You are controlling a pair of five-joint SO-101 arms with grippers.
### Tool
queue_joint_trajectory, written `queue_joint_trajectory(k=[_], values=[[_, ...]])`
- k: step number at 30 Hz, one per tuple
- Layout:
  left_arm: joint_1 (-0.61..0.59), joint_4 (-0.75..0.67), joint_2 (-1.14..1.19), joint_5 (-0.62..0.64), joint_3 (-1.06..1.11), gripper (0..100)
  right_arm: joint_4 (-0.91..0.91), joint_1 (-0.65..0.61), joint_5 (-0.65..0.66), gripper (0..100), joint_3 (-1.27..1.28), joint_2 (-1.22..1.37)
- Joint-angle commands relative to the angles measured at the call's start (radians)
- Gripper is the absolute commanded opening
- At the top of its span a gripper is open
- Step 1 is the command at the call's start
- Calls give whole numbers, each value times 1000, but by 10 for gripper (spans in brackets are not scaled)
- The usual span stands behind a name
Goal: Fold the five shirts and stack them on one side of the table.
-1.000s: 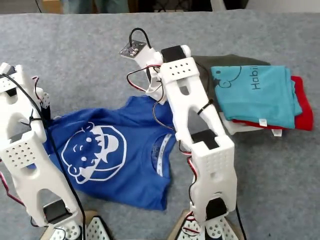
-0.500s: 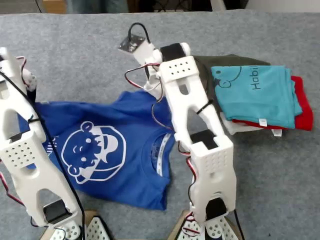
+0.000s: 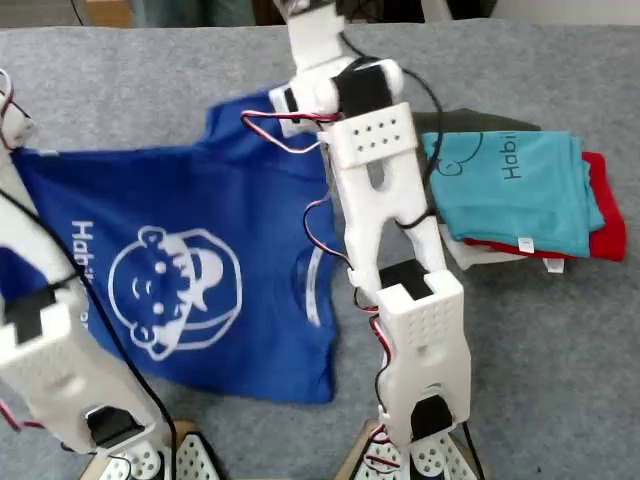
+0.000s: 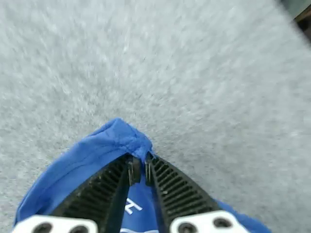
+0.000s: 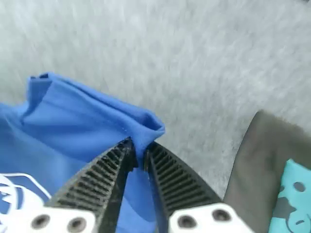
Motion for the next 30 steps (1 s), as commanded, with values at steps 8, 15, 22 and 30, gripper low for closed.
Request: queue_joint_trajectory(k=[8,15,22,30], values=[[-8,2,-589,-95,202,28,107,-5,-26,13,-470,-174],[-8,0,-858,-209,282,28,17,-9,-26,13,-490,-394],[-8,-35,-962,-313,268,28,-5,-6,-21,13,-492,-521],[-8,-209,-976,-414,108,28,-209,-3,-21,13,-492,-564]])
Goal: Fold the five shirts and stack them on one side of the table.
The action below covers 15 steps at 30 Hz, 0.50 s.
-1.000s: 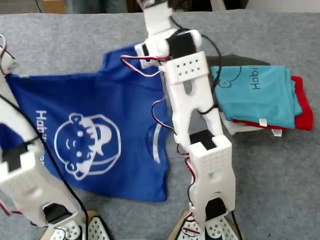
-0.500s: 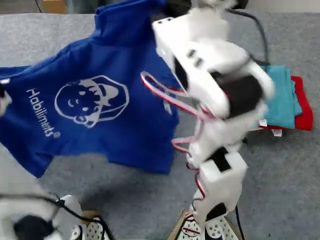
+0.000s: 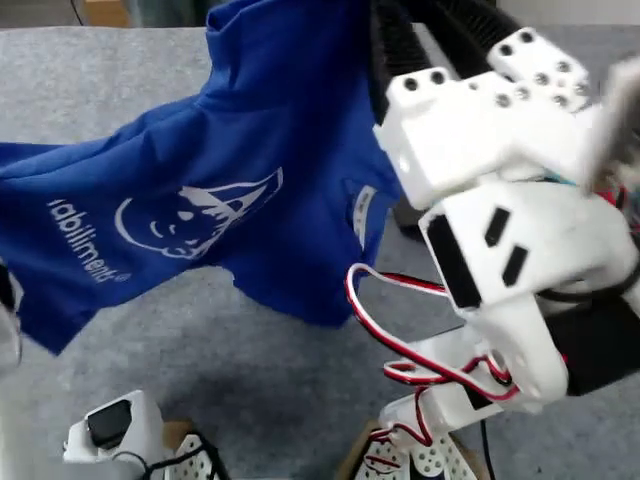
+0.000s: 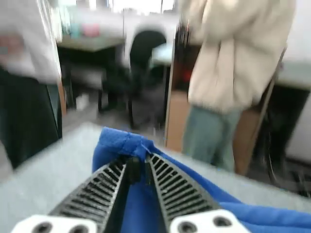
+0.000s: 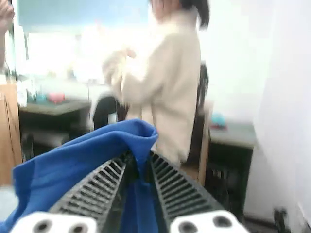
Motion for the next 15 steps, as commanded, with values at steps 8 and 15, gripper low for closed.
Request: queue_joint_trajectory(k=[8,15], values=[[-7,-68,-5,-86,-173,28,-152,-5,-5,13,-25,-35],[-7,-123,-64,-81,-171,28,-173,-5,61,14,-19,-113]])
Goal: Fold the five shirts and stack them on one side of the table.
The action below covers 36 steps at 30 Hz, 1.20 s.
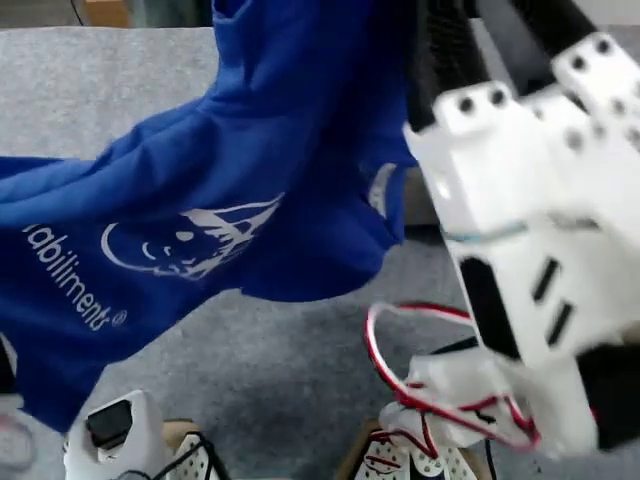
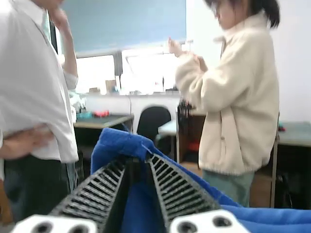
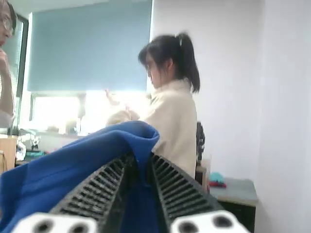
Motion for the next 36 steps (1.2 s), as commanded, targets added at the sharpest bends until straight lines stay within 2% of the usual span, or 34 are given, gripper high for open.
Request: queue_joint_trajectory(k=[1,4,9,17,21,26,28,31,36], values=[[-5,-78,-20,-2,-15,28,-29,-5,51,14,-18,-47],[-5,-124,-48,0,-15,28,-23,-5,66,14,-18,-84],[-4,-89,-117,-5,-5,29,-21,-2,74,14,1,-148],[-4,199,-130,-8,22,29,23,0,86,14,286,-277],[-4,212,-153,-8,202,29,29,0,94,14,447,-320],[2,198,-184,-5,529,29,21,0,152,14,688,-317],[2,97,-169,-2,708,29,-3,2,167,14,806,-295],[2,-201,-140,0,1015,29,-140,48,164,14,993,-245],[22,-927,-72,2,1451,29,-549,106,163,14,1264,-114]])
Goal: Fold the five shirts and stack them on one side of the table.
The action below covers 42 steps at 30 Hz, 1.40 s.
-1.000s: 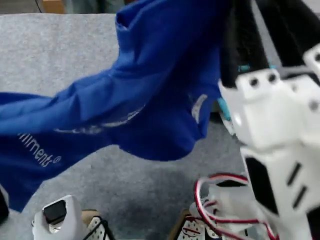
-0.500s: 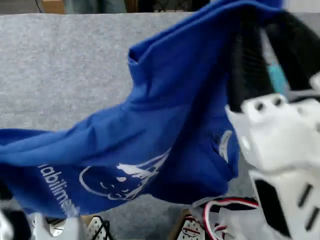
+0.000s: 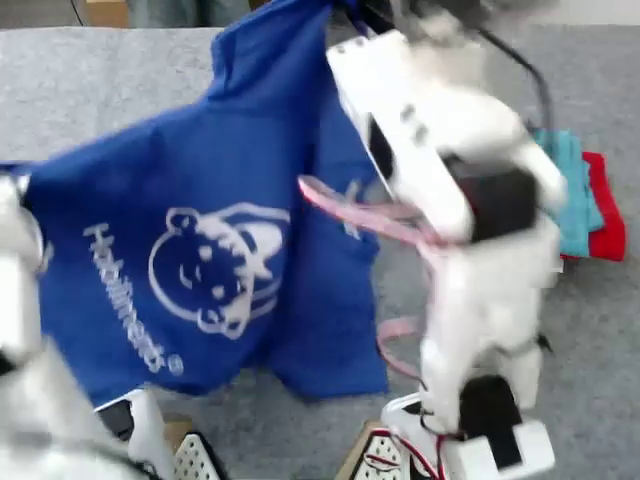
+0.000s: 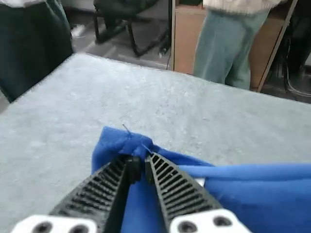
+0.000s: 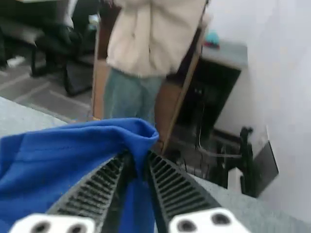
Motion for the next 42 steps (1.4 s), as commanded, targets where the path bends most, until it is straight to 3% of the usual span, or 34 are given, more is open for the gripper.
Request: queue_joint_trajectory(k=[1,4,7,13,20,27,37,40,42], values=[[38,-647,58,3,308,29,-325,32,5,13,153,82],[91,-1025,158,-2,429,29,-539,28,2,13,200,194],[130,-1186,307,-3,420,29,-681,28,-55,13,168,321],[114,-1189,574,0,205,29,-649,32,-138,13,-64,555],[114,-1169,669,-5,180,29,-344,31,-147,13,-331,688],[107,-884,667,-6,263,29,26,26,-83,14,-452,702],[114,-169,497,-9,269,29,532,-17,109,13,-452,702],[114,-23,462,-69,282,29,704,-37,130,13,-447,705],[107,20,450,-115,321,29,703,-31,115,13,-394,685]])
